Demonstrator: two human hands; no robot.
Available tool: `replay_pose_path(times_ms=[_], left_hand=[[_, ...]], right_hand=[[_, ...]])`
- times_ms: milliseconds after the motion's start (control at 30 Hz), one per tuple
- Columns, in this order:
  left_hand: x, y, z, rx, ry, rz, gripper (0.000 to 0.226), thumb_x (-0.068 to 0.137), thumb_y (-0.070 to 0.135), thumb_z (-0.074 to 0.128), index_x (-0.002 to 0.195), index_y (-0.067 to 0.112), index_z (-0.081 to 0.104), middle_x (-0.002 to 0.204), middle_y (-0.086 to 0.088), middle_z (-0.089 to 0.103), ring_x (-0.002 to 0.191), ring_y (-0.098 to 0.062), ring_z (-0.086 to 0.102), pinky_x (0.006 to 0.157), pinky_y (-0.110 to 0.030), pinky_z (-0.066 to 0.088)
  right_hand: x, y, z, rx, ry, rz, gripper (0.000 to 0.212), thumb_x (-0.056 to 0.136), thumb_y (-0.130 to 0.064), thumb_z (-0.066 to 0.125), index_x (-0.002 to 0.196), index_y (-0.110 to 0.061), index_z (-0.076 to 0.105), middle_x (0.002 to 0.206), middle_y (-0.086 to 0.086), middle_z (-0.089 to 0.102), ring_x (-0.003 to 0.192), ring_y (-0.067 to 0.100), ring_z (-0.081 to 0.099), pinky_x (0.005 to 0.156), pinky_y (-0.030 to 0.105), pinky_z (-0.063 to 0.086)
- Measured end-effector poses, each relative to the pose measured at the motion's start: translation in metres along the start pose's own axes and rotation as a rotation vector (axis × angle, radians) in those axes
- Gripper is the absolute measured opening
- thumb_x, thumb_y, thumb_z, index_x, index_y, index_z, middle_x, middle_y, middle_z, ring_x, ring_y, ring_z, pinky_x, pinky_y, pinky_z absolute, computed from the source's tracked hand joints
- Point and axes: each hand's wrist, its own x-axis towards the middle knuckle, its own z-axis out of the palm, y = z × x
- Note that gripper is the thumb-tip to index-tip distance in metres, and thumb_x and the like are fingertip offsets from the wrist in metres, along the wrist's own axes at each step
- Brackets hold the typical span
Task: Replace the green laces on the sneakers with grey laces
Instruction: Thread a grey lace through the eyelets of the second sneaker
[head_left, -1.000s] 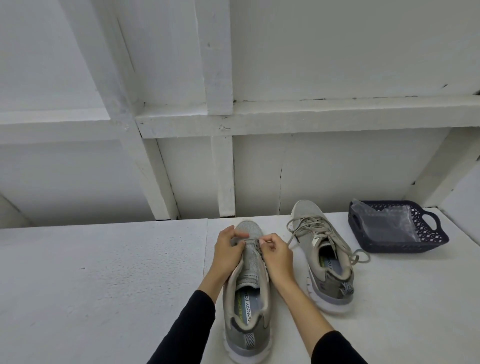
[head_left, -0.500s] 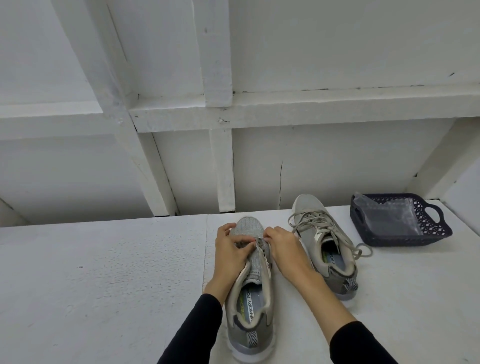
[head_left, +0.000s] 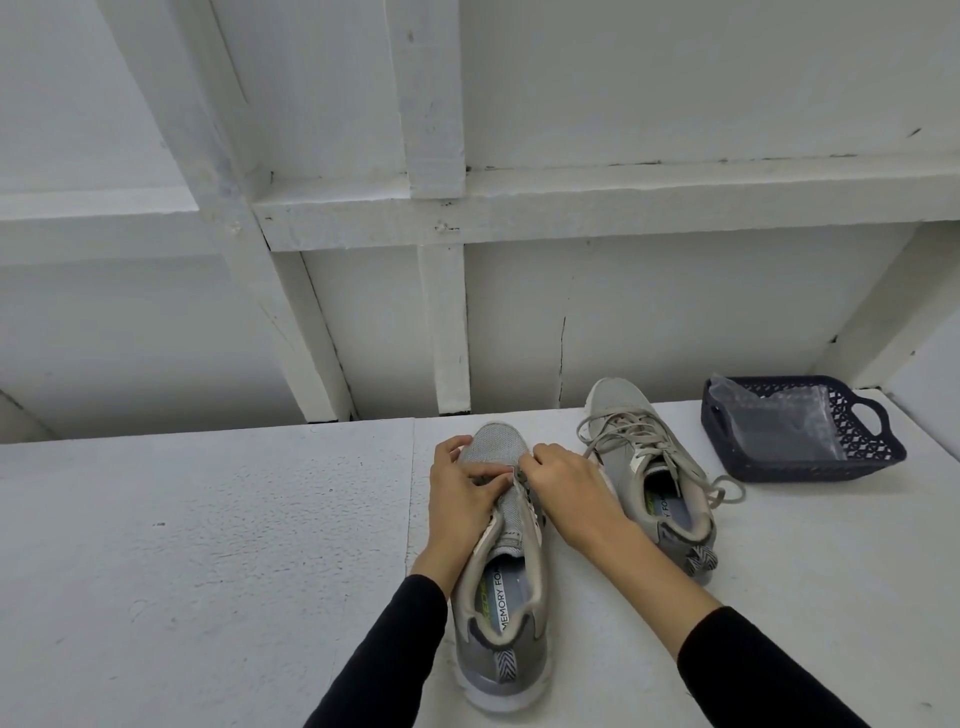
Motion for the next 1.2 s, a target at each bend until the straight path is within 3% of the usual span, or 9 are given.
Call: replay_pose_path(times_ms=[167,267,367,467,667,767,900,1033,1200], left_hand=[[0.000,-0.001,0.000,-0.022,0.011,-0.027,0.056,0.074,0.007,0.082,0.114,0.021,0.045,0.085,0.008,0.073,0.097,0.019,0.055,0.088,-0.018,0.047],[0.001,-0.002,0.000,0.030,0.005,0.012,0.044,0.076,0.011,0.081,0.099,0.036,0.053,0.105,0.012,0.066,0.110,0.008,0.051,0.095,-0.025,0.047],[0.001,-0.002,0.000,0.226,-0.022,0.108,0.025,0.084,0.016,0.074,0.076,0.037,0.064,0.124,0.009,0.036,0.120,-0.011,0.037,0.092,-0.020,0.040],[-0.002,0.002,0.003,0.300,-0.040,0.143,0.019,0.093,0.011,0.061,0.083,0.027,0.062,0.118,0.003,0.030,0.110,-0.011,0.024,0.095,-0.022,0.030],[0.002,0.004,0.000,0.133,0.075,0.067,0.016,0.099,0.008,0.047,0.090,0.019,0.055,0.107,-0.004,0.043,0.101,-0.017,0.040,0.089,-0.026,0.038],[0.003,-0.001,-0.005,-0.068,0.221,0.011,0.014,0.099,0.009,0.047,0.091,0.018,0.053,0.100,-0.004,0.051,0.095,-0.019,0.050,0.081,-0.023,0.042],[0.004,-0.004,-0.004,-0.187,0.143,-0.002,0.009,0.097,0.016,0.055,0.092,0.023,0.057,0.099,-0.005,0.060,0.094,-0.018,0.058,0.083,-0.032,0.048],[0.004,-0.005,-0.005,-0.128,0.096,-0.013,0.015,0.090,0.011,0.066,0.098,0.022,0.059,0.101,0.001,0.063,0.096,-0.003,0.058,0.081,-0.008,0.043],[0.003,-0.003,-0.003,-0.059,0.128,-0.036,0.021,0.084,0.008,0.072,0.097,0.019,0.060,0.099,0.005,0.064,0.094,0.003,0.058,0.079,-0.005,0.042]], right_hand=[[0.002,0.006,0.008,0.189,-0.069,0.034,0.026,0.063,0.008,0.072,0.083,-0.008,0.065,0.085,0.007,0.060,0.079,0.024,0.061,0.058,0.027,0.040],[0.006,0.014,0.015,0.601,-0.154,0.257,0.016,0.088,0.002,0.055,0.095,-0.007,0.066,0.098,-0.004,0.053,0.086,0.004,0.053,0.072,0.018,0.039],[0.006,0.019,0.018,0.841,-0.112,0.364,0.010,0.085,-0.001,0.064,0.085,-0.008,0.071,0.089,-0.007,0.057,0.081,-0.002,0.053,0.073,0.010,0.037],[0.003,0.018,0.019,0.887,-0.115,0.370,0.011,0.089,-0.010,0.063,0.096,-0.013,0.069,0.094,-0.005,0.064,0.083,0.002,0.056,0.072,0.007,0.037],[0.008,0.016,0.022,0.921,-0.131,0.405,0.023,0.098,-0.023,0.053,0.117,-0.028,0.064,0.103,-0.008,0.064,0.085,0.003,0.056,0.074,0.011,0.039],[0.013,0.012,0.024,0.907,-0.165,0.389,0.020,0.096,-0.029,0.055,0.109,-0.031,0.070,0.100,-0.011,0.068,0.090,0.004,0.057,0.074,0.018,0.039],[0.018,0.006,0.026,1.050,-0.140,0.426,0.011,0.091,-0.022,0.065,0.090,-0.022,0.076,0.084,-0.001,0.073,0.075,0.009,0.060,0.066,0.019,0.041],[0.019,0.004,0.029,1.134,-0.102,0.549,0.019,0.092,-0.016,0.063,0.076,-0.025,0.069,0.090,0.004,0.068,0.078,0.010,0.057,0.071,0.021,0.040],[0.046,-0.002,-0.028,1.572,0.232,0.673,0.021,0.099,-0.008,0.050,0.081,-0.013,0.060,0.081,-0.002,0.061,0.076,0.005,0.054,0.074,0.015,0.045]])
